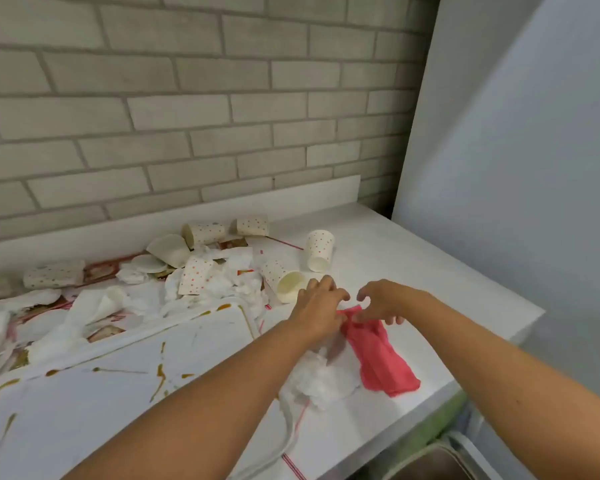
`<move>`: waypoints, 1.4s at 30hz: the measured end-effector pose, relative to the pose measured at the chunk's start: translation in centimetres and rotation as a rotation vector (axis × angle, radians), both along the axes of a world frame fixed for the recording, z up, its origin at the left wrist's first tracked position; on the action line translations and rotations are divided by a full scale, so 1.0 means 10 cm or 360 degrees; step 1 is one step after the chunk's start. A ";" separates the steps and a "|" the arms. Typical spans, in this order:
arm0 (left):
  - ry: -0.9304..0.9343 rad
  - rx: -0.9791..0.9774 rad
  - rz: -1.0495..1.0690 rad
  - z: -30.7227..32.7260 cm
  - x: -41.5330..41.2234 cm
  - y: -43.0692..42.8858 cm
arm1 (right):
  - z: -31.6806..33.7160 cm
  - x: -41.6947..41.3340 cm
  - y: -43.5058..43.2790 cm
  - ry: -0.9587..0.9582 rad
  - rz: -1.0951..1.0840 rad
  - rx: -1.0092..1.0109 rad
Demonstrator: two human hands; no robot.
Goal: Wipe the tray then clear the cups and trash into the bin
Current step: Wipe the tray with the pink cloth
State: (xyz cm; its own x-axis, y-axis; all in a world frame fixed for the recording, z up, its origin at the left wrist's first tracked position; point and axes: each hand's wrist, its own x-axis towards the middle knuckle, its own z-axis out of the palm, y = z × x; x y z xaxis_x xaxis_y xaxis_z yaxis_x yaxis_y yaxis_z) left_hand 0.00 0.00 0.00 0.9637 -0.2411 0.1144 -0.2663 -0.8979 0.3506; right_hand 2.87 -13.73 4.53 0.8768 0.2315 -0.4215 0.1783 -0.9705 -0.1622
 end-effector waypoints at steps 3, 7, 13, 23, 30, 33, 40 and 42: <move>0.0055 0.0132 0.0019 -0.09 0.00 -0.06 | -0.06 -0.05 -0.04 0.0150 0.0000 -0.0040; 0.0133 0.0135 0.0015 -0.18 0.00 -0.11 | -0.15 -0.10 -0.06 0.0266 0.0027 0.0013; 0.0107 0.0167 0.0002 -0.24 -0.02 -0.19 | -0.30 -0.08 -0.03 0.0087 0.0072 -0.0029; -0.0167 -0.0216 0.0043 -0.18 -0.21 0.21 | -0.27 -0.11 0.11 -0.0108 -0.0103 0.0038; -0.0424 -0.0676 0.0475 -0.06 -0.69 1.14 | 0.23 -0.34 0.76 -0.0284 0.0182 0.0238; -0.0495 -0.0674 0.0690 -0.05 -0.96 1.66 | 0.26 -0.47 1.14 -0.0264 0.0331 0.0428; -0.0379 -0.0439 0.1459 -0.21 -1.68 2.84 | 0.04 -0.64 1.95 -0.0353 0.0607 0.0584; -0.0329 -0.0401 0.1660 -0.25 -1.90 3.06 | -0.08 -0.64 2.15 -0.0390 0.0655 0.0544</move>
State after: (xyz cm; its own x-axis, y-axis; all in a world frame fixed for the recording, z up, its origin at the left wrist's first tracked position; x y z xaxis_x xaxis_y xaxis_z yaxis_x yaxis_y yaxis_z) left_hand -18.98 30.61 -2.54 0.6368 0.7362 0.2290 0.5092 -0.6247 0.5921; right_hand -3.52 7.72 3.72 0.7485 0.6605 -0.0597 0.6009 -0.7136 -0.3602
